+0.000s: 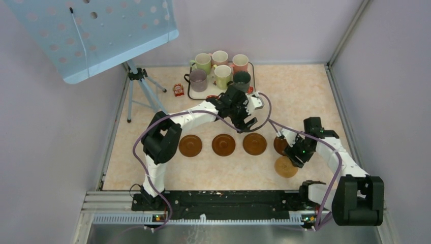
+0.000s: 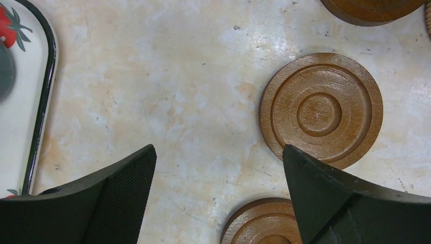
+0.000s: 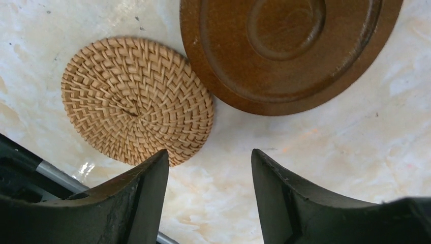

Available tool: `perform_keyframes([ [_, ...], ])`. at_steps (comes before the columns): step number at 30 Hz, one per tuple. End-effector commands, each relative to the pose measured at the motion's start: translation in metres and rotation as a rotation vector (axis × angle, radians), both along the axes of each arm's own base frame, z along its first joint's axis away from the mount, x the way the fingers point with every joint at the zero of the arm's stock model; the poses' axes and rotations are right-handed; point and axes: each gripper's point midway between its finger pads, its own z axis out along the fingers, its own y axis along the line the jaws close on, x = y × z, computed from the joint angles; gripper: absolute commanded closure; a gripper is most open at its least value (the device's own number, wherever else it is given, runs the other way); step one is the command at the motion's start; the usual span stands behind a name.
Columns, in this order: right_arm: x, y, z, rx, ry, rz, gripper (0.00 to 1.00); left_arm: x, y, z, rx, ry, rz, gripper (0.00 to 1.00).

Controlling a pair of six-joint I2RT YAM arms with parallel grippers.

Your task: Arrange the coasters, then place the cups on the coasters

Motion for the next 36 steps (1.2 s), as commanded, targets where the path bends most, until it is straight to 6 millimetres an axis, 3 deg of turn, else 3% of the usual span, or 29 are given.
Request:
perform_keyframes([
  [1, 0.010, 0.003, -0.003, -0.033, -0.020, -0.014, 0.41, 0.006, -0.002, 0.022, -0.051, -0.034, 0.017, 0.01],
  [7, 0.001, -0.018, -0.020, -0.147, 0.035, -0.043, 0.45, 0.010, 0.004, 0.020, -0.047, -0.029, 0.029, 0.01],
  [11, -0.005, -0.031, -0.020, -0.203, 0.059, -0.018, 0.48, 0.015, 0.006, 0.021, -0.047, -0.029, 0.035, 0.01],
  [23, -0.006, -0.121, -0.016, -0.327, 0.150, -0.063, 0.51, 0.022, 0.010, 0.019, -0.037, -0.026, 0.029, 0.01],
  [28, 0.027, -0.161, -0.017, -0.327, 0.152, -0.202, 0.52, 0.027, 0.016, 0.019, -0.037, -0.016, 0.057, 0.01],
  [32, 0.067, -0.174, -0.012, -0.286, 0.124, -0.282, 0.53, 0.037, 0.022, 0.026, -0.055, -0.008, 0.094, 0.01],
  [36, 0.093, -0.178, -0.016, -0.243, 0.116, -0.325, 0.53, 0.046, 0.027, 0.035, -0.076, -0.005, 0.123, 0.01],
])
